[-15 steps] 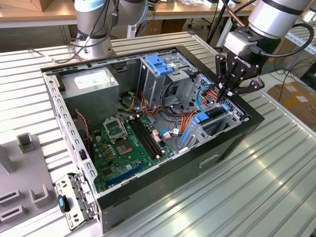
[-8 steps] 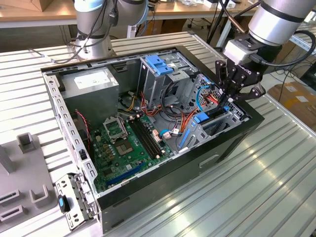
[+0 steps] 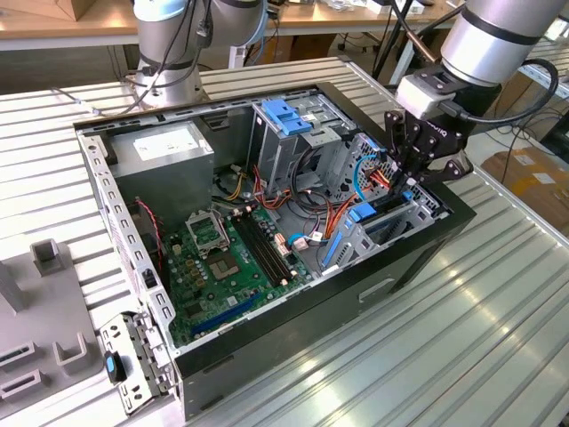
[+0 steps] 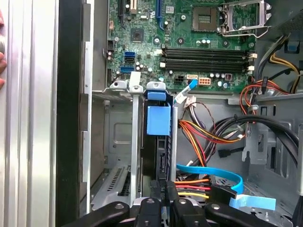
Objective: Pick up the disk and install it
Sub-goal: 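Insert the first disk wire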
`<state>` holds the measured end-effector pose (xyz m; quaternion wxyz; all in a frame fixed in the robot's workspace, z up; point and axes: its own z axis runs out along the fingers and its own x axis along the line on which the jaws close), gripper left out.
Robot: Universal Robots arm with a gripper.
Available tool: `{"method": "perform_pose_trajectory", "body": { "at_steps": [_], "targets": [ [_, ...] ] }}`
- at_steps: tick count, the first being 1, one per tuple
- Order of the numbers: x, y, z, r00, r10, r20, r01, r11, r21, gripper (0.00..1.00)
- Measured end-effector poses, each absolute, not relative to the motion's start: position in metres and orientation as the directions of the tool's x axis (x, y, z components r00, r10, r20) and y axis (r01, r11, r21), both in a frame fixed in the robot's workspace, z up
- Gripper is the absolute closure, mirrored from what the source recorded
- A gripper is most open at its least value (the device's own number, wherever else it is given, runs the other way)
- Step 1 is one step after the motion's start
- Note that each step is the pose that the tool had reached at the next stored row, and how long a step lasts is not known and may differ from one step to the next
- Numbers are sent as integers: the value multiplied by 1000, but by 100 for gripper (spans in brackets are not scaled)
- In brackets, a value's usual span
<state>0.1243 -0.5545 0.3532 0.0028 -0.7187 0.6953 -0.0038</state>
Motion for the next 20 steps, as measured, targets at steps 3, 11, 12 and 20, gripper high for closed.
{"method": "perform_pose_trajectory", "body": {
  "at_steps": [3, 11, 12, 20],
  "targets": [
    [125, -554, 352, 13, -1000, 2, -1000, -14, -9, 84],
    [126, -554, 349, -13, -1000, 2, -1000, 13, -9, 84],
    [126, -554, 348, -13, -1000, 2, -1000, 13, -9, 84],
    [126, -554, 346, -13, -1000, 2, -1000, 13, -8, 84]
  ]
}}
